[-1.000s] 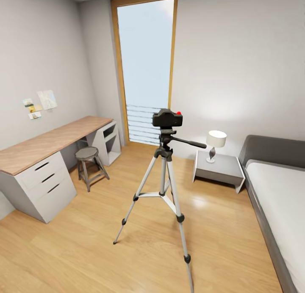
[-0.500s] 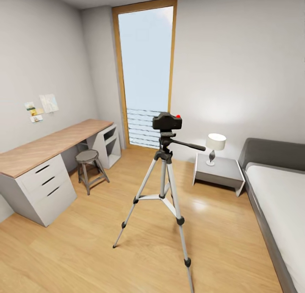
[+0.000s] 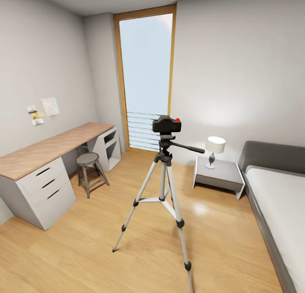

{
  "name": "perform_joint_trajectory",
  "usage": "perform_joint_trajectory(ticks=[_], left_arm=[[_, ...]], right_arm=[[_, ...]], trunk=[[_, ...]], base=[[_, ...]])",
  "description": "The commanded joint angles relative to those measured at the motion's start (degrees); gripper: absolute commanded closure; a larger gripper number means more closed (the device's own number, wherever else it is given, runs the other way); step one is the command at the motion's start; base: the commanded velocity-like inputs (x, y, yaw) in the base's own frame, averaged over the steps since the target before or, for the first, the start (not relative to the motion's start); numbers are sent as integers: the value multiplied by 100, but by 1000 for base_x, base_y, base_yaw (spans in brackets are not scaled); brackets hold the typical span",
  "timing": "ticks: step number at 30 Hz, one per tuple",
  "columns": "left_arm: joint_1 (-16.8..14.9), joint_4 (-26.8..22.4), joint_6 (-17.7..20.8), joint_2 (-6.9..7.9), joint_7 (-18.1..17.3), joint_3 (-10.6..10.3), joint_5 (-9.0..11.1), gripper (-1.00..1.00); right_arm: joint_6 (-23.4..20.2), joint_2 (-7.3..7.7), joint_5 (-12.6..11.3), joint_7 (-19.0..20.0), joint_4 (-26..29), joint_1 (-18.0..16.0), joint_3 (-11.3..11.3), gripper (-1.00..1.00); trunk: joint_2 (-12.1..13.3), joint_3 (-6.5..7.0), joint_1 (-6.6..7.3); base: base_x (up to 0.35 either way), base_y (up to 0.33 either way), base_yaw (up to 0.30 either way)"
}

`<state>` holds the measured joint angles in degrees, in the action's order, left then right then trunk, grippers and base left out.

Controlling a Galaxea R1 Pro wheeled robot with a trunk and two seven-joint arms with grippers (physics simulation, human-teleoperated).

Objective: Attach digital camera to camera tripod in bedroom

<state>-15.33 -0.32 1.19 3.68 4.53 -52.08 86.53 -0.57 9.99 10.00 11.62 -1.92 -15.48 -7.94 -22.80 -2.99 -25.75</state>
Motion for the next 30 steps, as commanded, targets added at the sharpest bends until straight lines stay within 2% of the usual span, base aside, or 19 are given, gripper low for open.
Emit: perform_joint_trajectory(ticks=[1, 30], left_arm=[[-5, -4, 13, 1, 21, -48, 40, -100], [-5, -4, 13, 1, 21, -48, 40, -100]], right_arm=[[-8, 3, 54, 13, -9, -8, -49, -100], [38, -21, 55, -11, -8, 83, -49, -100]], trunk=[[-12, -3, -4], [-12, 267, -4]], base=[[0, 0, 0], [0, 0, 0]])
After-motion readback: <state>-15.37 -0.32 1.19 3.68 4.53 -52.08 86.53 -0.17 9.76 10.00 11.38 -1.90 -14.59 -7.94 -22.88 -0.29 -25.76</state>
